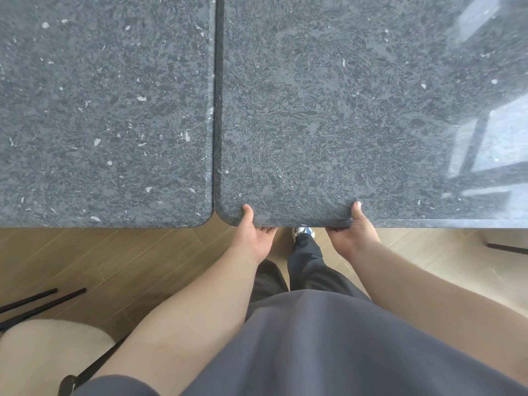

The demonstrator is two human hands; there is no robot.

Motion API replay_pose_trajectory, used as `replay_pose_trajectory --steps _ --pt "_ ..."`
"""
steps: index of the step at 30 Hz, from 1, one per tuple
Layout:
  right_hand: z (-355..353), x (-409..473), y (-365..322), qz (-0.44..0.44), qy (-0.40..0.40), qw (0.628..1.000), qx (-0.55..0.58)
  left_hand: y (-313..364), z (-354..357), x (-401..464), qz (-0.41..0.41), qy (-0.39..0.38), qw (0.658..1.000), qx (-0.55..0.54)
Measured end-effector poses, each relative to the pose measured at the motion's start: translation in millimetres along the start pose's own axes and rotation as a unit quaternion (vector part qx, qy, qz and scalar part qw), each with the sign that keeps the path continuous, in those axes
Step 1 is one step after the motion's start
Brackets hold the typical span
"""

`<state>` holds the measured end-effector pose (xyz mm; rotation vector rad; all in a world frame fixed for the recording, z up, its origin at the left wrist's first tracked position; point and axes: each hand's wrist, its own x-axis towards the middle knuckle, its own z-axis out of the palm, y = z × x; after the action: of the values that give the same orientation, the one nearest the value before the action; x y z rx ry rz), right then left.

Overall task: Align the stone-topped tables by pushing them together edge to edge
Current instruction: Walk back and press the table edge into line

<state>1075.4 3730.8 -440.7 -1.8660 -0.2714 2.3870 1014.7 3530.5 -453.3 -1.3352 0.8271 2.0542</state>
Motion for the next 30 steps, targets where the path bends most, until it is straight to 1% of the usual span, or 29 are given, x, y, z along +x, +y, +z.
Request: replay_pose_trajectory --steps 8,12,16,21,25,28,30 --pt "2 1 1 0.011 0.021 1.0 0.016 10 -4 0 -0.039 -0.012 0.998 -0.044" --pt "5 5 21 0.003 0.056 0.998 0.019 10 -2 2 -0.013 0.009 0.999 -0.052" --pt "13 7 36 0.031 0.008 0.997 0.065 10 -4 3 0.007 0.013 0.999 -0.045" --pt "8 7 32 0.033 -0.014 0.998 0.053 11 -3 2 0.005 0.004 1.0 -0.016" --pt "6 8 30 0.03 -0.028 0.999 0.027 13 -1 0 0.007 -0.001 1.0 -0.008" --pt "0 9 32 0.01 -0.08 0.996 -0.037 13 -4 1 0.013 -0.011 1.0 0.006" --pt "-2 9 35 -0.012 -0.101 0.993 -0.056 13 -5 3 0.017 -0.017 1.0 0.009"
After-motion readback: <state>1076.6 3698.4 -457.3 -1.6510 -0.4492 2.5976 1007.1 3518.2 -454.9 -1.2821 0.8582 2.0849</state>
